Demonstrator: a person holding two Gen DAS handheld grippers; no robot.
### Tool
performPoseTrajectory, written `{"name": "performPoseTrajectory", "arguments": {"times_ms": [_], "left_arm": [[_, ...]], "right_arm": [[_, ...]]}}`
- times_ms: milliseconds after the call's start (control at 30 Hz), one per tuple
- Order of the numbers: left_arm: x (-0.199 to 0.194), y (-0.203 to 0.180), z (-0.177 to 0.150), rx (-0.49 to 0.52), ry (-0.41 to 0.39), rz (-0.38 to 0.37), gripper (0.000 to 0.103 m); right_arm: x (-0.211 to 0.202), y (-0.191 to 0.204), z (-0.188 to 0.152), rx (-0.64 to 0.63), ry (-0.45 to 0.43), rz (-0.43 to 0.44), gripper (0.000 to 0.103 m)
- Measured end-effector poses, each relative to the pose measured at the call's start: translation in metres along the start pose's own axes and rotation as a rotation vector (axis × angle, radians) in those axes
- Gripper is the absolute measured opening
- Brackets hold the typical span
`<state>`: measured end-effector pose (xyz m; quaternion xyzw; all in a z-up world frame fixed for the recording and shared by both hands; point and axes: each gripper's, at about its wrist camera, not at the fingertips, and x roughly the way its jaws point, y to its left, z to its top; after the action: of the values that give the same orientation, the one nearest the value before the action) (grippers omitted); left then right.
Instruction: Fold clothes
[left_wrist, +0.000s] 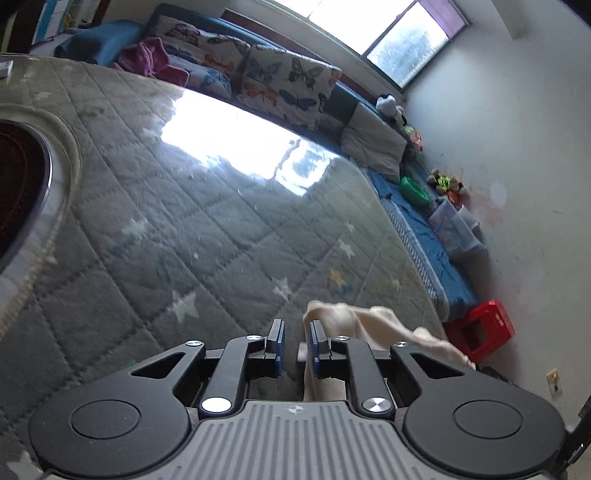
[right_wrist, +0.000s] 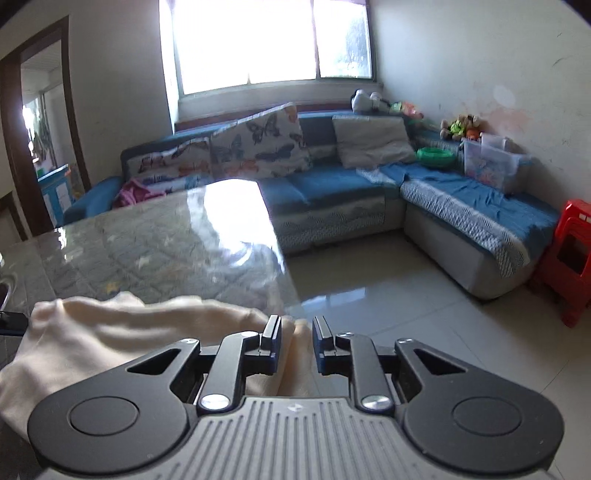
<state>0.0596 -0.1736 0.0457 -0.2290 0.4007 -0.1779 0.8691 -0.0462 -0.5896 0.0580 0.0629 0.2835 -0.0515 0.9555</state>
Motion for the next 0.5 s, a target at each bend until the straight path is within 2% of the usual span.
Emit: {"name": "performPoseTrajectory", "arguments": {"times_ms": [100, 233, 500], "left_arm": [[0.001, -0.012, 0.004, 0.016, -0.005, -0.027, 0.016], [0.014, -0.039, 0.002, 0.063, 0.038, -0.096, 0.016], [0.057, -0.078, 0.0, 0.15, 0.117, -0.15, 0.016]], "right_arm": [[0.001, 0.011, 0.007, -0.032, 0.002, 0.052, 0.018], [0.015, 0.035, 0.012, -0.083, 0.033, 0.125, 0.018], [0.049, 0.069, 0.014, -0.156, 0.079, 0.168, 0.02]]}}
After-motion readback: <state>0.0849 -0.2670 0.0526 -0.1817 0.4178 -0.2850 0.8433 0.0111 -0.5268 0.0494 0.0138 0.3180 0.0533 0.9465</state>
